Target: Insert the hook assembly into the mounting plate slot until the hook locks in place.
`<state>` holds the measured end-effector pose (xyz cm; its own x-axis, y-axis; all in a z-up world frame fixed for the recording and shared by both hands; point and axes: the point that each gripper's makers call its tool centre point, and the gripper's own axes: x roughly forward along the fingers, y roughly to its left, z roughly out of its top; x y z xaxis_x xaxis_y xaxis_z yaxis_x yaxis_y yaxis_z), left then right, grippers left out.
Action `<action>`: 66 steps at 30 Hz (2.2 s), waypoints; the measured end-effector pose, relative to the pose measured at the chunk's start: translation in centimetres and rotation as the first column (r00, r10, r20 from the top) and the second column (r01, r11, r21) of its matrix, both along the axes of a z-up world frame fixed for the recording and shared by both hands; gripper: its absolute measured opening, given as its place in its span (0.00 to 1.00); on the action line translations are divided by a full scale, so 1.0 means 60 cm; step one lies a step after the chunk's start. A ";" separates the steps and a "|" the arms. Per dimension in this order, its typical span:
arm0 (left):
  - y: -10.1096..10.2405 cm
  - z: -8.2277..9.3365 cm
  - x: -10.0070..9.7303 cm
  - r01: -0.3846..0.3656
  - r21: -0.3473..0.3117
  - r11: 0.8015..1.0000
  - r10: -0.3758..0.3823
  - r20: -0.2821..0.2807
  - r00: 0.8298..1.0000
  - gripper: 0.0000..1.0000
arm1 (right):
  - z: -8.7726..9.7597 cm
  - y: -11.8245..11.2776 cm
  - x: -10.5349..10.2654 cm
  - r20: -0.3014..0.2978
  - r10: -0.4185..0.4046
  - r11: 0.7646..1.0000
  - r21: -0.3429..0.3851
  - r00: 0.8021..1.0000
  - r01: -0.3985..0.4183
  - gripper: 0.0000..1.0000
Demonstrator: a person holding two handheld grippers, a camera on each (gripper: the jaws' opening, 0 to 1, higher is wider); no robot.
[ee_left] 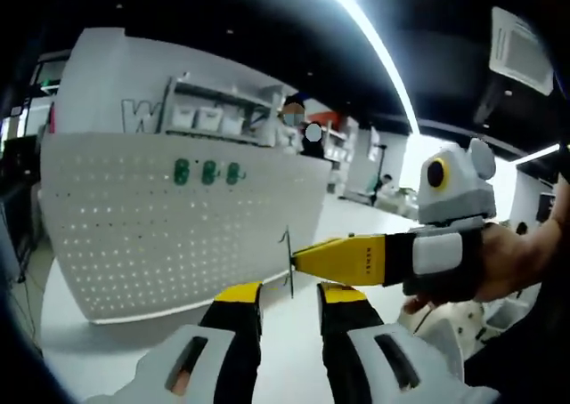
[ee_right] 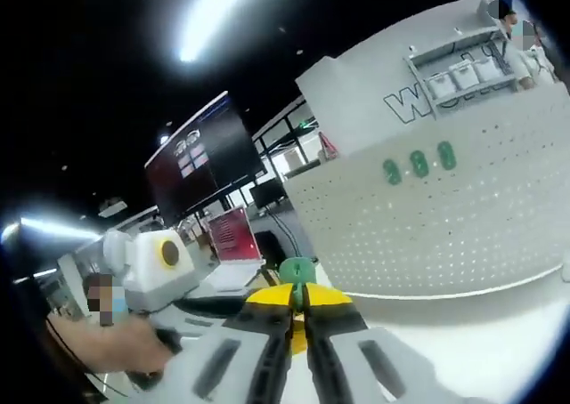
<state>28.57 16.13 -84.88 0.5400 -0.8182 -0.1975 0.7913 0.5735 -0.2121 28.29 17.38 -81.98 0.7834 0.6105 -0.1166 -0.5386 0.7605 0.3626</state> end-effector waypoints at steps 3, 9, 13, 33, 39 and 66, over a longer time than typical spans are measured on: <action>-0.001 0.000 -0.007 0.018 -0.011 1.000 -0.018 0.000 1.000 0.32 | 0.000 0.001 0.000 0.006 0.008 1.000 -0.013 1.000 -0.008 0.00; 0.007 -0.002 -0.008 0.009 0.001 1.000 -0.009 0.009 1.000 0.56 | -0.001 -0.006 0.003 0.027 0.012 0.998 -0.054 1.000 -0.010 0.00; 0.015 -0.001 -0.007 -0.005 -0.015 1.000 0.005 0.014 1.000 0.70 | -0.005 -0.017 0.005 0.039 -0.001 0.996 -0.088 0.999 0.004 0.00; 0.030 0.008 -0.008 -0.051 -0.108 0.993 0.047 -0.037 0.998 0.97 | -0.003 -0.038 0.030 0.092 -0.032 0.988 -0.147 0.995 0.045 0.00; 0.036 0.007 0.001 -0.074 -0.134 0.988 0.069 -0.040 0.997 1.00 | 0.008 -0.054 0.055 0.128 -0.083 0.985 -0.142 0.988 0.102 0.00; 0.070 -0.015 0.035 -0.134 -0.059 0.989 0.133 -0.018 0.991 1.00 | 0.024 -0.200 0.194 0.209 -0.361 0.916 -0.102 0.909 0.387 0.00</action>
<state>30.69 20.31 -85.80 0.6428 -0.7494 -0.1587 0.7052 0.6599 -0.2594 39.92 5.38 -80.56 0.9665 0.2564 -0.0123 -0.2511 0.9542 0.1627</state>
